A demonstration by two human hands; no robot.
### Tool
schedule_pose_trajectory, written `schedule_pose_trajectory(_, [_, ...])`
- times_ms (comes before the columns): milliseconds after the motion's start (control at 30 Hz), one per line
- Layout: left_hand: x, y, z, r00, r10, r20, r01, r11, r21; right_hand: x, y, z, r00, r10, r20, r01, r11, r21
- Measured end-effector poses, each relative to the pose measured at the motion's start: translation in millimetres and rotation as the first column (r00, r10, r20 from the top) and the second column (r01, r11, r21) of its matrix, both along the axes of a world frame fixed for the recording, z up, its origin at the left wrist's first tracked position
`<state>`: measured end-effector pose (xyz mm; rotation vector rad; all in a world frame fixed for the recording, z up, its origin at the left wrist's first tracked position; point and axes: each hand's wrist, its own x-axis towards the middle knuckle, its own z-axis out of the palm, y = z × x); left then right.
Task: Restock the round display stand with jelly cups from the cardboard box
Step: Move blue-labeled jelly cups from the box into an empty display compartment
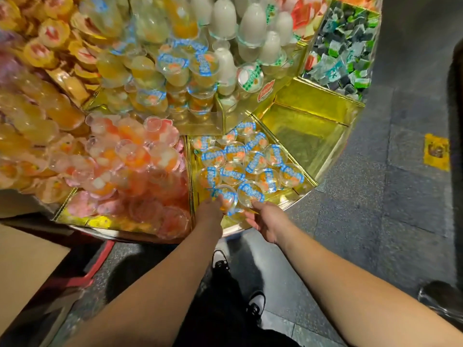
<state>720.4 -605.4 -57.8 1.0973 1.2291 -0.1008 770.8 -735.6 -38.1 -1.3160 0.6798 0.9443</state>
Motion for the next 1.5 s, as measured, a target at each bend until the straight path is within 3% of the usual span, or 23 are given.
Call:
schedule_pose_trajectory(200, [7.6, 1.6, -13.9, 0.996, 0.070, 0.048, -0.067, 0.996, -0.062, 11.0, 12.4, -13.8, 1.000, 0.010, -0.017, -0.011, 0.996, -0.083])
schedule_pose_trajectory(533, [14.6, -1.4, -23.2, 0.994, 0.099, -0.035, -0.098, 0.995, 0.027, 14.6, 16.7, -20.5, 0.994, 0.103, 0.024, -0.097, 0.979, -0.180])
schedule_pose_trajectory(833, [7.5, -5.7, -8.4, 0.994, 0.113, -0.003, -0.113, 0.992, -0.058, 14.0, 7.3, -7.4, 0.919, 0.377, 0.113, -0.300, 0.857, -0.419])
schedule_pose_trajectory(1000, [-15.6, -9.3, 11.5, 0.995, 0.099, 0.025, -0.098, 0.995, -0.032, 6.7, -8.4, 12.0, 0.884, 0.421, 0.204, -0.276, 0.821, -0.500])
schedule_pose_trajectory(1200, [-59.4, -18.3, 76.8, 0.961, 0.062, 0.268, -0.056, 0.998, -0.028, -12.1, -12.1, 56.0, 0.712, 0.541, 0.447, -0.274, 0.801, -0.532])
schedule_pose_trajectory(1300, [-92.9, 1.5, 113.7, 0.933, 0.014, 0.358, -0.071, 0.987, 0.145, -27.5, 6.3, 91.4, 0.576, 0.619, 0.534, -0.334, 0.774, -0.537])
schedule_pose_trajectory(1400, [-128.7, 38.9, 151.1, 0.940, -0.061, 0.335, -0.061, 0.938, 0.340, -48.5, 43.1, 125.8, 0.423, 0.659, 0.622, -0.394, 0.751, -0.530])
schedule_pose_trajectory(1500, [-173.4, 86.8, 183.6, 0.974, -0.121, 0.189, -0.012, 0.814, 0.581, -80.4, 91.6, 155.8, 0.253, 0.714, 0.653, -0.502, 0.674, -0.542])
